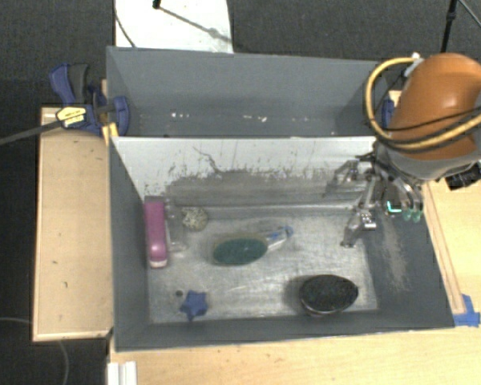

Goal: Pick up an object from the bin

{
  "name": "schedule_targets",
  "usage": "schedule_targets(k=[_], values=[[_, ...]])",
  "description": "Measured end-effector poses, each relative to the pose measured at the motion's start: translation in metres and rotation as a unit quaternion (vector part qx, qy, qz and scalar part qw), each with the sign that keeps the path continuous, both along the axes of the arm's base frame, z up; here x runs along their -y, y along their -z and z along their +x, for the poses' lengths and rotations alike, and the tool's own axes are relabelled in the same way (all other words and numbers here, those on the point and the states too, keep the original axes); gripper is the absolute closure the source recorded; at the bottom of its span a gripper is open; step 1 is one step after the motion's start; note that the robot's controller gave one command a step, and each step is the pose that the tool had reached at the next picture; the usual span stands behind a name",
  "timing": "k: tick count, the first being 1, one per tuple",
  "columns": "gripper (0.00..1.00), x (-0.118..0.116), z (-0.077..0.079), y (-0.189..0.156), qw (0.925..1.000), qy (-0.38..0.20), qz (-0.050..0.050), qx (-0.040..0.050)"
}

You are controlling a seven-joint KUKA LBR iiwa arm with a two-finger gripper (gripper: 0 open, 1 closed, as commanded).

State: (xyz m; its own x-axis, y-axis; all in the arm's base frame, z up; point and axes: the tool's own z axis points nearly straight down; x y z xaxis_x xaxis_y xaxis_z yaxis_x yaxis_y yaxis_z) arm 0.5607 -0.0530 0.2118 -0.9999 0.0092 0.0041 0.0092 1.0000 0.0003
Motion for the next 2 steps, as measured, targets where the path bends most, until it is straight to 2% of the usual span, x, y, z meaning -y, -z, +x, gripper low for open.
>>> schedule_targets(k=[1, 2], values=[[0.0, -0.062, 0.03, 0.069, 0.9947, -0.102, 0.002, 0.0011], [0.0, -0.12, 0.006, 0.14, 0.9847, -0.174, 0.0, 0.0055]])
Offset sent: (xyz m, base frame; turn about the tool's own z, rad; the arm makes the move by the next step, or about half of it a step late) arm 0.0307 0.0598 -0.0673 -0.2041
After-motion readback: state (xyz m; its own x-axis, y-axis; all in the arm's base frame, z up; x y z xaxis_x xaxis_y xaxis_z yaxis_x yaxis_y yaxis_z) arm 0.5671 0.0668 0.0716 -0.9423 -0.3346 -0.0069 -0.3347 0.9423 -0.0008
